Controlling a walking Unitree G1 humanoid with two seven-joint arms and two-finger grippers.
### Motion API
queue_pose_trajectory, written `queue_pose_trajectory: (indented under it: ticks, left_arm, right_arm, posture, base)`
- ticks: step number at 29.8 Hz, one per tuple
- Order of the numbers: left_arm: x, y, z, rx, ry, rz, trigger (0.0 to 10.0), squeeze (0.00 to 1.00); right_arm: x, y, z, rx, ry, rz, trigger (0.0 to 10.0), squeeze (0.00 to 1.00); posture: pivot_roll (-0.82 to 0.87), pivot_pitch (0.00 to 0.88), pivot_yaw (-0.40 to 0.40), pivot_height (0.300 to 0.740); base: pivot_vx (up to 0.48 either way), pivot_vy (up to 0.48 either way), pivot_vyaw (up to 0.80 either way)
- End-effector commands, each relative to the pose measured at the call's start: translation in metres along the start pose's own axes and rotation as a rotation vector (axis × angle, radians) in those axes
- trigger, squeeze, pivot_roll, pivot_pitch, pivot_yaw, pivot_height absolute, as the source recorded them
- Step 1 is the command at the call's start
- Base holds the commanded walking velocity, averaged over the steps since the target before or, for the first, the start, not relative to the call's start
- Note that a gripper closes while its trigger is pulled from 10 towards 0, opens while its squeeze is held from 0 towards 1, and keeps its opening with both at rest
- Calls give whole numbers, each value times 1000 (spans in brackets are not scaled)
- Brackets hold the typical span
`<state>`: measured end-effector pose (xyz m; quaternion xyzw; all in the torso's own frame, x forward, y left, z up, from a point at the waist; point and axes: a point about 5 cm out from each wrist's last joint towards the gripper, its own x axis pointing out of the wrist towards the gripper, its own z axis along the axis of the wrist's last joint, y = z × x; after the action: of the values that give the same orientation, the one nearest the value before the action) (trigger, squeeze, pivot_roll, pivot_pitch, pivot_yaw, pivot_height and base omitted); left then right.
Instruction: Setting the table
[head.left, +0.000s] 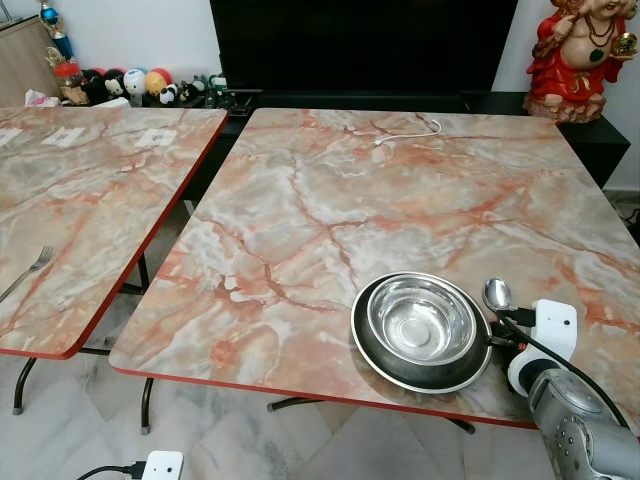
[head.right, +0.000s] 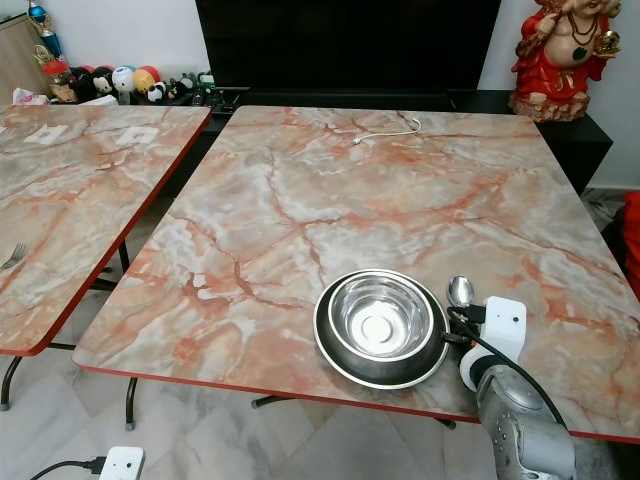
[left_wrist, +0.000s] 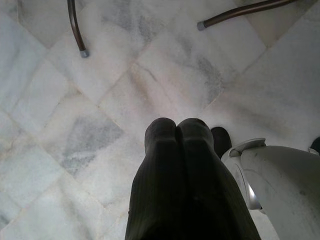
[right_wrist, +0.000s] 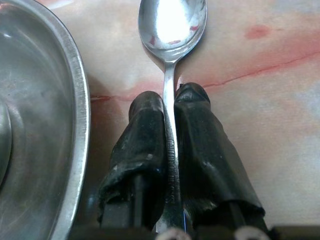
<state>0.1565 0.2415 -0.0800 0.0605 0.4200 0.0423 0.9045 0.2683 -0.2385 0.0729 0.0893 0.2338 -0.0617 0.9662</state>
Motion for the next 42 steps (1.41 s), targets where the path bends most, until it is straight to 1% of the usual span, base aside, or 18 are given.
queue_pose_trajectory:
  ticks: [1,5,6,7,8,11,18,26,31,37,40,42]
  left_arm:
    - [-2,3,-6,-1,32,7,10000,0]
    - [-2,5,-6,0,34,8,10000,0]
    - [-1,5,-5,0,34,8,10000,0]
    - [-1,5,-5,1,34,8,10000,0]
    - [-1,6,-4,1,33,8,10000,0]
    - [-1,6,-3,2,28,9,10000,0]
    - [0,4,-1,4,24,5,10000,0]
    - [0,3,-2,2,24,4,10000,0]
    - [0,3,-1,2,23,5,10000,0]
    - [1,3,0,1,18,4,10000,0]
    - [1,3,1,2,16,4,10000,0]
    - [1,3,1,2,16,5,10000,0]
  right_arm:
    - [1,0,-10,0,45,-5,10000,0]
    - [1,0,-11,4,43,-8,10000,0]
    - [1,0,-11,7,41,-7,10000,82]
    - [1,0,-10,9,40,-7,10000,376]
    - [1,1,-10,9,39,-6,10000,435]
    - [2,1,-11,11,41,-5,10000,408]
    - [2,1,-10,15,34,-11,10000,400]
    - [3,3,-10,21,33,-4,10000,396]
    - [3,3,-9,20,30,-5,10000,424]
    - [4,3,-9,17,26,-10,10000,412]
    - [4,3,-8,17,23,-8,10000,498]
    - [4,3,-8,18,22,-8,10000,498]
  posture:
    - [-48,15,40,740]
    - [-51,8,45,740]
    - [-52,7,46,740]
    - [-52,7,46,740]
    - [-53,6,46,740]
    - [-51,3,47,740]
    - [-53,0,48,740]
    - [-51,0,47,740]
    - [-51,0,47,740]
    - [-52,0,46,740]
    - [-52,0,47,740]
    - [-51,0,48,740]
  base:
    - [0,0,0]
    - [0,0,0]
    - [0,0,0]
    - [0,0,0]
    - [0,0,0]
    - [0,0,0]
    - [0,0,0]
    - [0,0,0]
    - [0,0,0]
    - [0,0,0]
    - [0,0,0]
    - [0,0,0]
